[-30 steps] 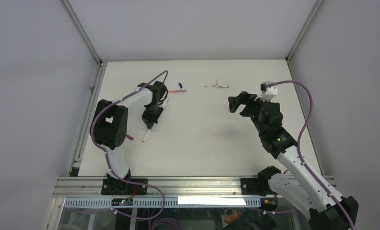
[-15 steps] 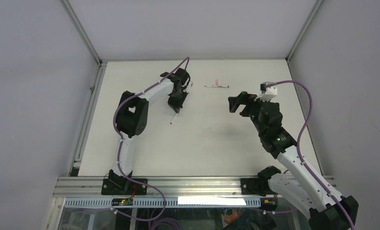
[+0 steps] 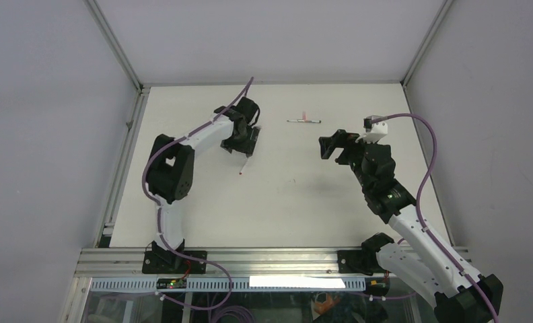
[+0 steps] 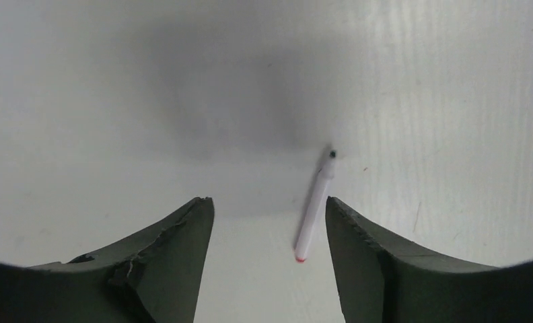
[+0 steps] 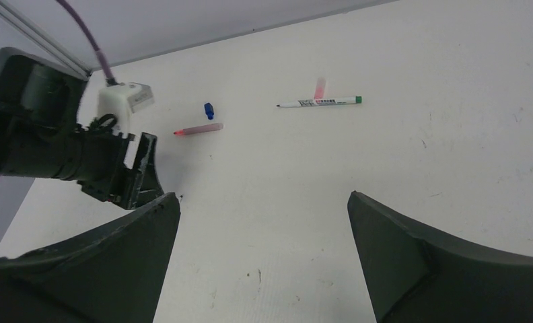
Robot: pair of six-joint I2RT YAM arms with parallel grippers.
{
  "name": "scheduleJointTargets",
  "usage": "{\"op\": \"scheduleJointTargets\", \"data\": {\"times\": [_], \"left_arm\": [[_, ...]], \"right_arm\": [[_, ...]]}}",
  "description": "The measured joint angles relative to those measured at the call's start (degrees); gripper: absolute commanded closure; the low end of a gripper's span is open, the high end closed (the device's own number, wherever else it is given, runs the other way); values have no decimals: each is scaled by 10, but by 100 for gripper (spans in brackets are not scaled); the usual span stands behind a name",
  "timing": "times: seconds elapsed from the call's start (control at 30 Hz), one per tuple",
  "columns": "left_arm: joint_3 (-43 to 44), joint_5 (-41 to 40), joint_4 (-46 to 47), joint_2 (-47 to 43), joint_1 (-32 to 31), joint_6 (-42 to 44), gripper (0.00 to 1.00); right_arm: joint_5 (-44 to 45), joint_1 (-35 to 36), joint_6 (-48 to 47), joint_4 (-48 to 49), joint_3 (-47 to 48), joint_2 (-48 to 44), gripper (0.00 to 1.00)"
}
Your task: Insert the pens into the pen caps
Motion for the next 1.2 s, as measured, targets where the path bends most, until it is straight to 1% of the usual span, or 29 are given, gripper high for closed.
{"op": "scheduleJointTargets", "data": {"times": [0.07, 0.1, 0.17, 0.2, 0.27, 0.33, 0.37, 0.43, 0.5, 0.53, 0.6, 0.73, 0.9, 0.93, 0.97, 1.0, 1.03, 1.07, 1.2], "left_arm": [[-46, -52, 13, -57, 0, -37, 10], [-75, -80, 21, -96, 1, -65, 3], [-134, -116, 33, -180, 7, -129, 1], [-181, -125, 44, -243, 18, -179, 1], [-243, -126, 55, -330, 44, -245, 1], [-312, -130, 61, -420, 87, -312, 6], [-344, -137, 60, -459, 108, -342, 11], [-395, -145, 57, -516, 135, -391, 17], [-450, -147, 43, -561, 150, -435, 27], [-466, -148, 37, -570, 155, -451, 30], [-498, -149, 24, -584, 167, -482, 30], [-535, -151, 8, -589, 186, -525, 26], [-558, -150, 7, -586, 216, -555, 26], [-560, -148, 9, -580, 224, -556, 28], [-561, -146, 12, -571, 233, -558, 31], [-562, -144, 14, -563, 241, -558, 37], [-563, -141, 21, -550, 251, -557, 40], [-565, -135, 29, -537, 260, -557, 44], [-568, -117, 56, -493, 282, -549, 51]], "right_arm": [[0, 1, -1, 0, 0, 0, 1], [1, 2, -2, 1, 0, 0, 0], [5, 4, -4, 10, -4, -1, 0], [8, 7, -4, 16, -7, -1, 0], [11, 12, -6, 22, -12, -1, 1], [15, 19, -7, 28, -16, -1, 1], [17, 22, -8, 30, -18, -1, 0], [22, 29, -10, 31, -18, 0, 0], [25, 35, -12, 36, -19, 0, 0], [26, 38, -12, 37, -19, 0, 0], [27, 40, -13, 40, -19, -1, 0], [28, 41, -14, 42, -19, -1, 1], [28, 41, -14, 42, -19, -1, 0], [28, 41, -15, 42, -19, -1, 1], [28, 41, -15, 42, -19, -1, 0], [28, 41, -15, 42, -19, -1, 0], [28, 41, -16, 42, -19, -2, 1], [28, 41, -17, 42, -19, -2, 1], [28, 41, -21, 42, -19, -2, 1]]}}
